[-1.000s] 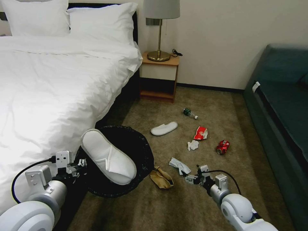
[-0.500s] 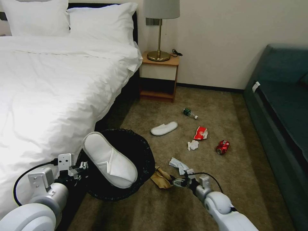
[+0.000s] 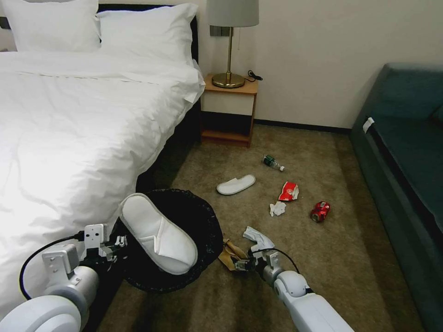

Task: Pick up the trash bin, then pick up the garbage on the floor and place it into the trash bin.

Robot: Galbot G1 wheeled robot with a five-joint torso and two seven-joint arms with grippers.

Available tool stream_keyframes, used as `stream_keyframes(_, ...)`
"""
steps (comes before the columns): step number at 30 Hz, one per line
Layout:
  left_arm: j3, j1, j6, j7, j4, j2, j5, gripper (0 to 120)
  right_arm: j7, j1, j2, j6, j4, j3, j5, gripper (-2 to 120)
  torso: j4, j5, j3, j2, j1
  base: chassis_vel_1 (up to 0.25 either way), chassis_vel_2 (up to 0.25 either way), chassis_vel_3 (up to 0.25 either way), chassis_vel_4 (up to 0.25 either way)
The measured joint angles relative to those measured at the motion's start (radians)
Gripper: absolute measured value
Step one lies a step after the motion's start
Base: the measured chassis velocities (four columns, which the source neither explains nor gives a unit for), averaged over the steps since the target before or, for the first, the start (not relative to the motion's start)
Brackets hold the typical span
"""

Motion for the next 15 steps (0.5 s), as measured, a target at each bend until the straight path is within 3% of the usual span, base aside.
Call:
stream_keyframes(11,0.008,0.007,0.000,0.002,0.000,-0.004,0.009,2,-0.010,0.049,0.052,0.024,-0.124,0.027,-0.057,100,0.0000,0.0000,0.000,0.000,0.000,0.000,0.000,0.000,0.000)
stream_keyframes(15,0.008,0.006,0.000,0.003,0.000,-0.003,0.009,2,-0.012,0.050,0.058,0.024,-0.124,0.026,-0.057,85,0.0000,0.0000,0.000,0.000,0.000,0.000,0.000,0.000,0.000)
